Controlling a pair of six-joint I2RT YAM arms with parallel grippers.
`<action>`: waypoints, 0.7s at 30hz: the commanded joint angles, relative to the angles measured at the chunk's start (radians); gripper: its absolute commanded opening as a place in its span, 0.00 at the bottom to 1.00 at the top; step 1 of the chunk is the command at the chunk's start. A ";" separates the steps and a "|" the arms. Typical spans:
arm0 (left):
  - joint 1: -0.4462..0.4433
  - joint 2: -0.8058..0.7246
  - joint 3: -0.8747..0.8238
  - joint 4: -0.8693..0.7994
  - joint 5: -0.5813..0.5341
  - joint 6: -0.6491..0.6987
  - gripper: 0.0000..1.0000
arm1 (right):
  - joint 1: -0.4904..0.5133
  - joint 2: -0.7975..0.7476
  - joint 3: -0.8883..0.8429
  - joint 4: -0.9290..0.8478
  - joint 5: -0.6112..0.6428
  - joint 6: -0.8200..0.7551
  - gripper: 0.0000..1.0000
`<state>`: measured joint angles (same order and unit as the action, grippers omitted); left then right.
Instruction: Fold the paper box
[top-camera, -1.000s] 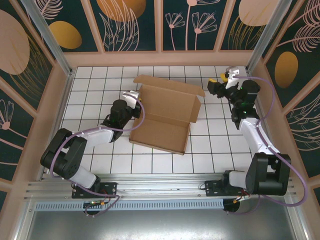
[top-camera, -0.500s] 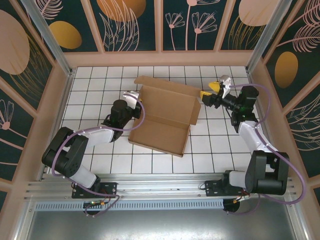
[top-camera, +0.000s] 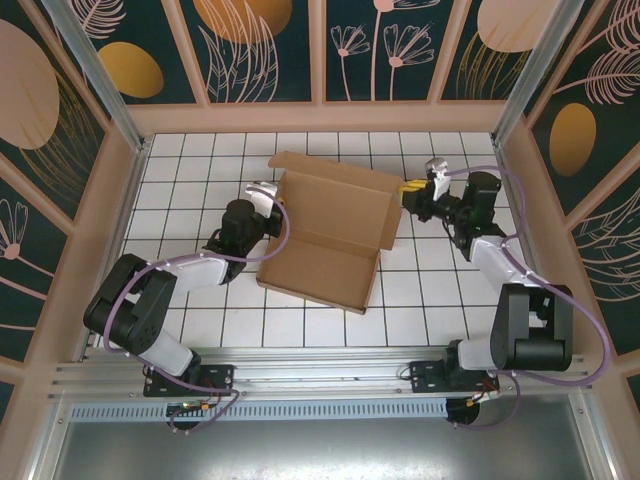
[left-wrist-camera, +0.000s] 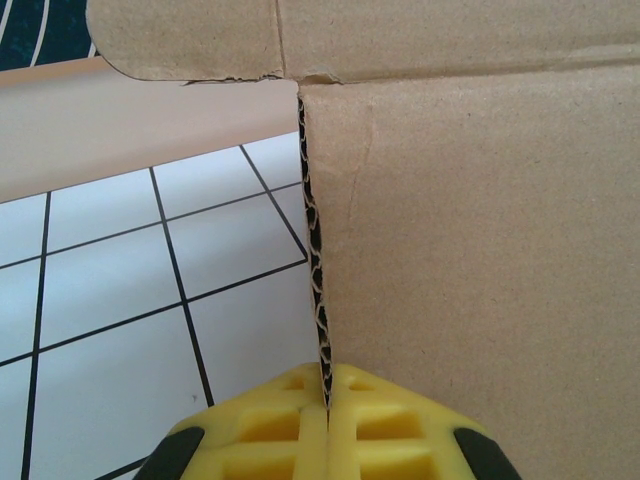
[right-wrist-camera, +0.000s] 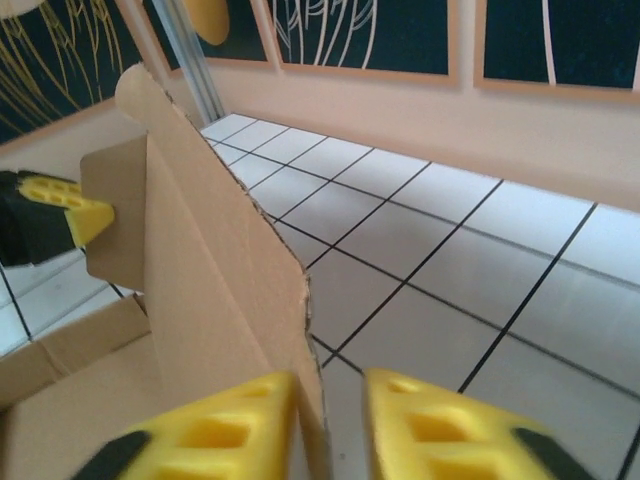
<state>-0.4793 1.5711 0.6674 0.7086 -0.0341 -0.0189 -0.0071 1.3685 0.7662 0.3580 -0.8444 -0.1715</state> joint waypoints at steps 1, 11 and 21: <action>0.004 -0.001 -0.008 0.058 0.002 -0.008 0.00 | 0.019 -0.007 0.043 -0.004 0.012 0.002 0.09; 0.004 -0.008 -0.015 0.076 0.017 -0.031 0.00 | 0.250 -0.023 0.113 -0.135 0.591 -0.005 0.00; 0.004 -0.020 -0.028 0.095 0.008 -0.056 0.00 | 0.624 0.175 0.281 -0.179 1.530 0.184 0.00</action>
<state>-0.4599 1.5711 0.6464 0.7380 -0.0898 -0.0612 0.5232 1.4738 0.9733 0.2153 0.3847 -0.0593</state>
